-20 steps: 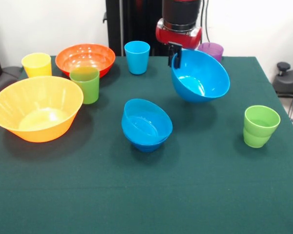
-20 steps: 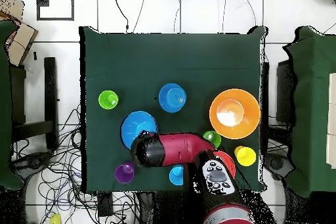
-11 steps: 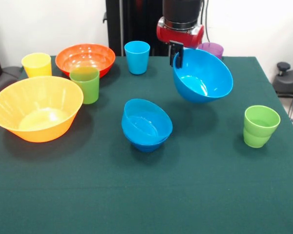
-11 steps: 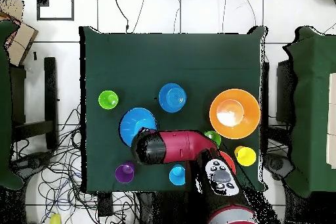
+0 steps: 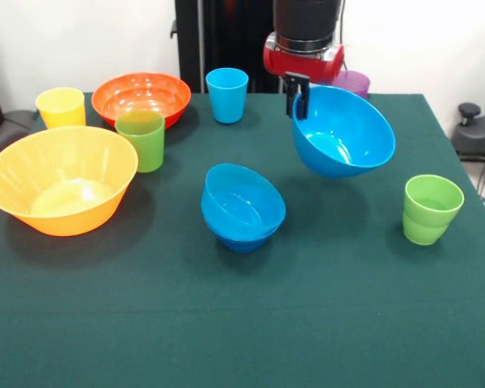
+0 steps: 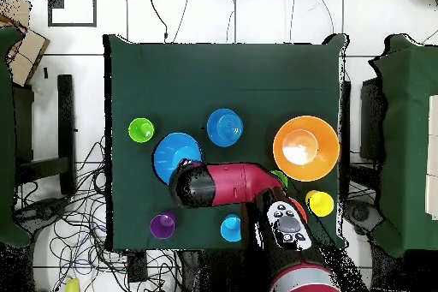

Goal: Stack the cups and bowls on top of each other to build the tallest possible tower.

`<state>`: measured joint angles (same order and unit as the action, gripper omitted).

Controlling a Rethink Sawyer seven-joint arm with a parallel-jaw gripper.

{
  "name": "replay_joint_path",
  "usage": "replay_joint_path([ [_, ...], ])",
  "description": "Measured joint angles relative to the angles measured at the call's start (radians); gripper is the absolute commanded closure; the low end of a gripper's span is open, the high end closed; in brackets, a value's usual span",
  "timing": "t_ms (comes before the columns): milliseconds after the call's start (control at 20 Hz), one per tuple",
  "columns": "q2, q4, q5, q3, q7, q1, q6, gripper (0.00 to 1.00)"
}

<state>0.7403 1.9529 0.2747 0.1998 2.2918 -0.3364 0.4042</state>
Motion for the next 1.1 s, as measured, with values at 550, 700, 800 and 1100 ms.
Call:
replay_joint_path([
  [550,0.000,-0.054,-0.021,0.010,0.000,-0.008,0.078,1.00],
  [700,0.000,-0.071,-0.025,0.009,0.000,-0.011,0.102,1.00],
  [800,0.000,-0.086,-0.025,0.009,0.000,-0.012,0.116,1.00],
  [1100,0.000,-0.120,-0.027,0.009,0.000,-0.013,0.158,1.00],
])
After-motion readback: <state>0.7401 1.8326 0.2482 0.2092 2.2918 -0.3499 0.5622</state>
